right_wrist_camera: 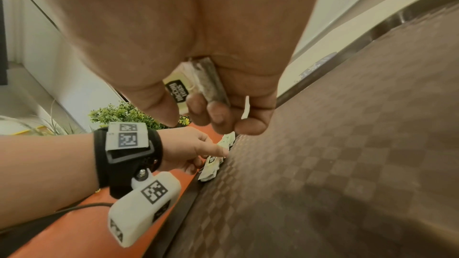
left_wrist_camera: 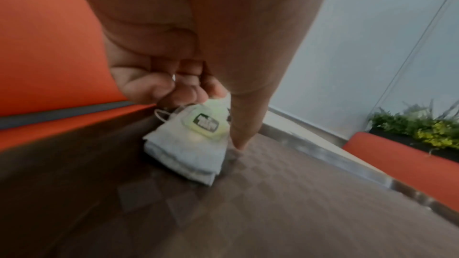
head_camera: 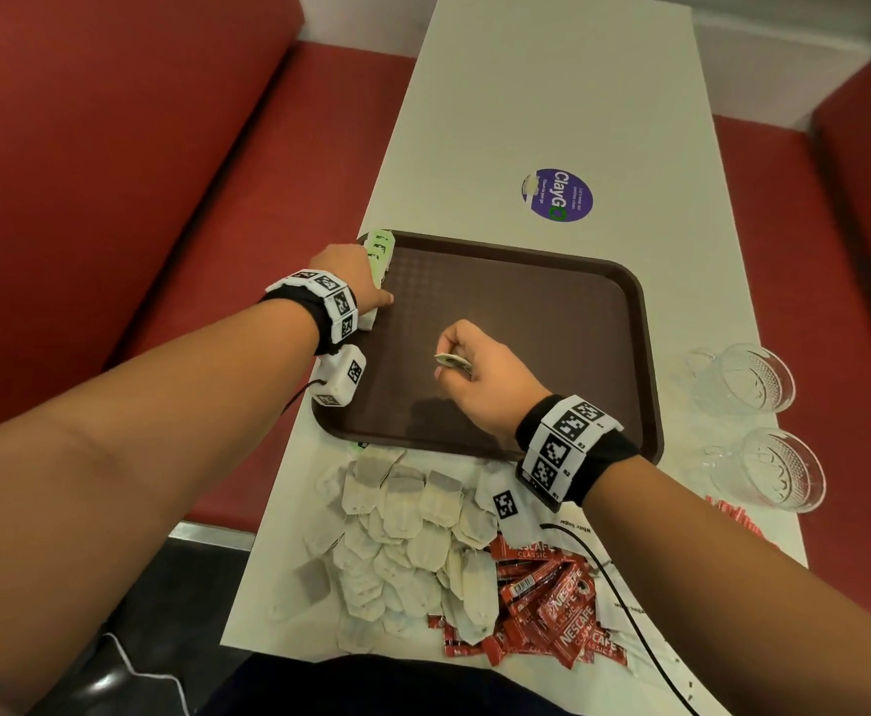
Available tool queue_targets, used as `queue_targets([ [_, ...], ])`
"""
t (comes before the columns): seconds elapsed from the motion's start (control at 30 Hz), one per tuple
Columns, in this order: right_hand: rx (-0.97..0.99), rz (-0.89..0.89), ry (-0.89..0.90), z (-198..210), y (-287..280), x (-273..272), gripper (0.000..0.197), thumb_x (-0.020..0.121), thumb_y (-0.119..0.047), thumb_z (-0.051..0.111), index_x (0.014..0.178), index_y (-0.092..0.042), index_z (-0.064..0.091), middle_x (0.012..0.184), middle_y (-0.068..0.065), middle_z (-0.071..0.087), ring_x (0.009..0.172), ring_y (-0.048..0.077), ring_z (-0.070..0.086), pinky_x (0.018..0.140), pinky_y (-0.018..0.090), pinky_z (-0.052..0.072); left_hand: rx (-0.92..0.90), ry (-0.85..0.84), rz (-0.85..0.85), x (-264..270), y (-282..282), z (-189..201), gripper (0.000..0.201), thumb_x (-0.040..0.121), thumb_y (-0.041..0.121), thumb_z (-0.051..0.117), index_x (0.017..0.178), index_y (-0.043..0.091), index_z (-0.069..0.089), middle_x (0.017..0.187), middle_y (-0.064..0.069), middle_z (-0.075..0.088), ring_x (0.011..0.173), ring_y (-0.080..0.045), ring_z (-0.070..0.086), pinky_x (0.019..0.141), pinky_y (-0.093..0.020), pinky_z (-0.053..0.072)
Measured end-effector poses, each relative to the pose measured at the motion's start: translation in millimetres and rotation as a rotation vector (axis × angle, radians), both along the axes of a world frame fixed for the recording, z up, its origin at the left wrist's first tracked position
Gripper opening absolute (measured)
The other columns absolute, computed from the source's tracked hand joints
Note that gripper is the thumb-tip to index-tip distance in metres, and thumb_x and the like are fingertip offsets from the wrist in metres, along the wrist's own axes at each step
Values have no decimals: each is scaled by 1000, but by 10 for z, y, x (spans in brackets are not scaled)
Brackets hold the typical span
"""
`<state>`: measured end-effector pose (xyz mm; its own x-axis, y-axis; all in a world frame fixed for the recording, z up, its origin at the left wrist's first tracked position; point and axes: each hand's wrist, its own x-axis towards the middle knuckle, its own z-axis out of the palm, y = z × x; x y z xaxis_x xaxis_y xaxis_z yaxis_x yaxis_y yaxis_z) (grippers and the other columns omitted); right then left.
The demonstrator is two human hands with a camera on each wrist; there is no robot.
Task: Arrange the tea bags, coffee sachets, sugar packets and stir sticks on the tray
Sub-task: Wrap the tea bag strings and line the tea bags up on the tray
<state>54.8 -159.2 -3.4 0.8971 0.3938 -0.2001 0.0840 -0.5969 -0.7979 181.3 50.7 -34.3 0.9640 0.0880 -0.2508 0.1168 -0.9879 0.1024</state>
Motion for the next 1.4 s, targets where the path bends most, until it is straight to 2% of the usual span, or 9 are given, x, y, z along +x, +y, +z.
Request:
queue_targets([
  [0.17, 22, -16, 22, 25, -35, 17, 5, 91, -11, 50, 93, -15, 48, 72, 0, 56, 59, 16, 49, 60, 34, 44, 15, 14, 20, 60, 11, -23, 42, 81, 47, 72, 76, 12, 50, 95, -12, 67, 72, -29, 53, 59, -31, 40],
  [0.27, 17, -35, 51, -9, -34, 40, 5, 90, -17, 52, 92, -22, 52, 84, 2, 70, 73, 23, 65, 72, 43, 56, -41, -41, 15, -3, 18, 92, 44, 86, 55, 66, 93, 12, 56, 92, -7, 63, 79, -28, 56, 65, -34, 46],
  [0.43, -14, -70, -69, -69, -10, 83, 6, 93, -25, 64, 90, -25, 58, 82, -8, 64, 72, 7, 59, 65, 25, 46, -594, -165, -167, -417, -54, 476, 42, 91, 65, 53, 84, 24, 63, 73, 10, 60, 66, -6, 55, 64, -28, 44],
  [0.53, -4, -91, -168, -55, 22, 98, 8, 91, -23, 67, 90, -24, 60, 88, -7, 60, 74, 3, 52, 64, 16, 38, -767, -91, -308, -769, -86, 648, 43, 81, 64, 62, 85, 22, 68, 66, 14, 58, 58, 0, 49, 59, -18, 43],
  [0.77, 16, -74, -179, -61, 115, 102, 12, 89, -30, 71, 85, -21, 65, 80, -6, 62, 71, 10, 54, 65, 27, 45, -697, -175, -464, -1030, -29, 506, 6, 88, 31, 74, 90, 29, 69, 76, 9, 65, 68, -13, 57, 64, -32, 50],
  [0.93, 7, -85, -112, -62, 113, 22, 19, 85, -32, 77, 98, -22, 66, 80, -9, 64, 71, 8, 57, 69, 27, 49, -728, -186, -386, -1015, 87, 487, 5, 90, 26, 72, 91, 24, 68, 81, 7, 69, 74, -10, 62, 70, -22, 48],
  [1.03, -70, 67, 39, -82, 51, -74, 43, 80, -34, 81, 115, -26, 58, 90, -10, 67, 71, 6, 59, 74, 29, 54, -692, -170, -256, -875, 234, 455, 5, 90, 29, 72, 92, 27, 67, 76, 7, 70, 65, -5, 58, 67, -21, 44],
  [1.23, -415, 499, 179, -58, 51, -320, 38, 73, -45, 84, 100, -26, 65, 97, -10, 68, 90, 12, 64, 80, 32, 55, -302, 132, -252, -552, 490, 257, 10, 90, 38, 71, 96, 30, 69, 81, 9, 66, 79, -13, 60, 66, -25, 42],
  [1.4, -589, 619, 114, -46, 105, -454, 51, 62, -54, 87, 98, -28, 62, 99, -10, 61, 85, 15, 59, 72, 31, 53, -281, 27, -161, -314, 450, 90, 13, 87, 34, 74, 98, 27, 72, 92, 7, 67, 91, -15, 61, 78, -26, 42],
])
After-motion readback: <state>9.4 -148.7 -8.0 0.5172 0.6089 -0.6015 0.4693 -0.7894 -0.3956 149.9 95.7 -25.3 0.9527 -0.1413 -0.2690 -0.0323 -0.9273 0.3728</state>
